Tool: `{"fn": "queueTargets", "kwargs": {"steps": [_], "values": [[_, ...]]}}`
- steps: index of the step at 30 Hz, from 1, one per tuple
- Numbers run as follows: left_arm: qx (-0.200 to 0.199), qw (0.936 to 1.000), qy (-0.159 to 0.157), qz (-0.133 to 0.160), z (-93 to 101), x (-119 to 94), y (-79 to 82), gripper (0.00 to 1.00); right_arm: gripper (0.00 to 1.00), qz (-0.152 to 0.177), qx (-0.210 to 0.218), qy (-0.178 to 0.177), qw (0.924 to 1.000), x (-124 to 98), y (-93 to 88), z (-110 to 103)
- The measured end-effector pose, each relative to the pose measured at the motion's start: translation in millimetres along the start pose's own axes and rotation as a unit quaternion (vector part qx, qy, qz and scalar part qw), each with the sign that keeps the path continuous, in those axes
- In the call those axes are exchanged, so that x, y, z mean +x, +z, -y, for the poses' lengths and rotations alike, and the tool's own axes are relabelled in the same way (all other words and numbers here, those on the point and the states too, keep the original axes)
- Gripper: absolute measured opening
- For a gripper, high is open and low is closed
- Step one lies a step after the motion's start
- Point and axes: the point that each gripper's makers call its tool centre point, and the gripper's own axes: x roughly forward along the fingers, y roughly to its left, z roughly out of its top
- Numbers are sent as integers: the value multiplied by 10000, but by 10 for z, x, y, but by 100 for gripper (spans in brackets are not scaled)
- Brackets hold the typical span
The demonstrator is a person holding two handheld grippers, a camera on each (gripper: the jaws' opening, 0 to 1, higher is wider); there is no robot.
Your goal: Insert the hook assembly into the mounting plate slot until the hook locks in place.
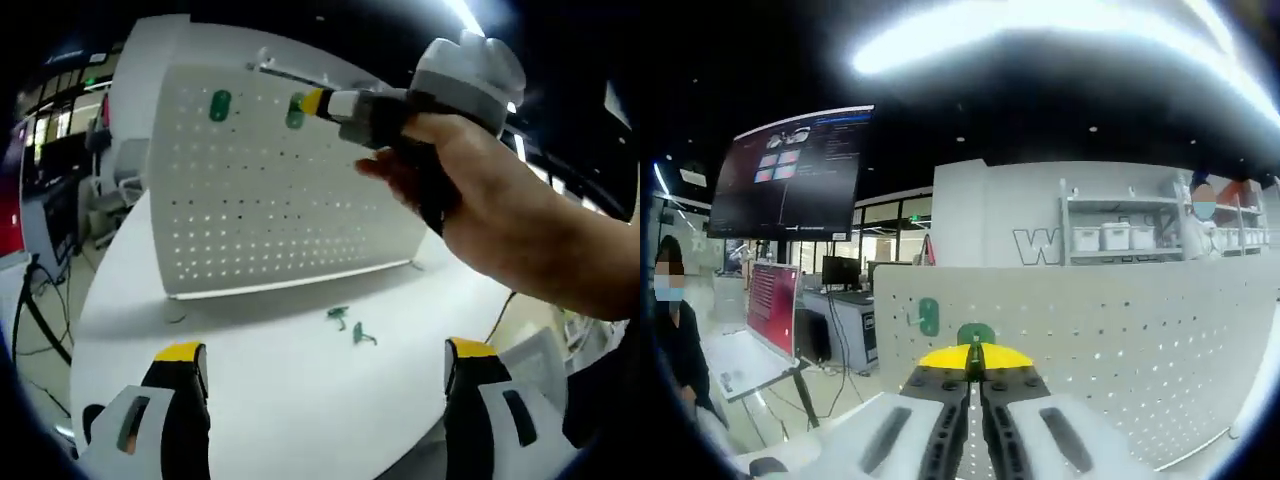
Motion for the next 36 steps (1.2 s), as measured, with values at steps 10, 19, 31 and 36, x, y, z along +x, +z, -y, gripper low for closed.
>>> {"fn": "queueTargets", "kwargs": {"steps": [10, 19, 31, 36], "values": [[-141, 9998, 113, -53, -172, 0, -87, 100, 0, 44, 216, -370, 9991, 392, 70, 117], [-241, 9995, 181, -39, -224, -15, -150, 100, 0, 71, 111, -279, 9995, 508, 35, -73], [-356, 9989, 272, -97, -316, -24, -231, 98, 0, 151, -20, -485, 9987, 633, 55, -13], [-375, 9991, 206, -14, -293, 16, -183, 98, 0, 197, -157, -499, 9984, 647, 59, -56]]}}
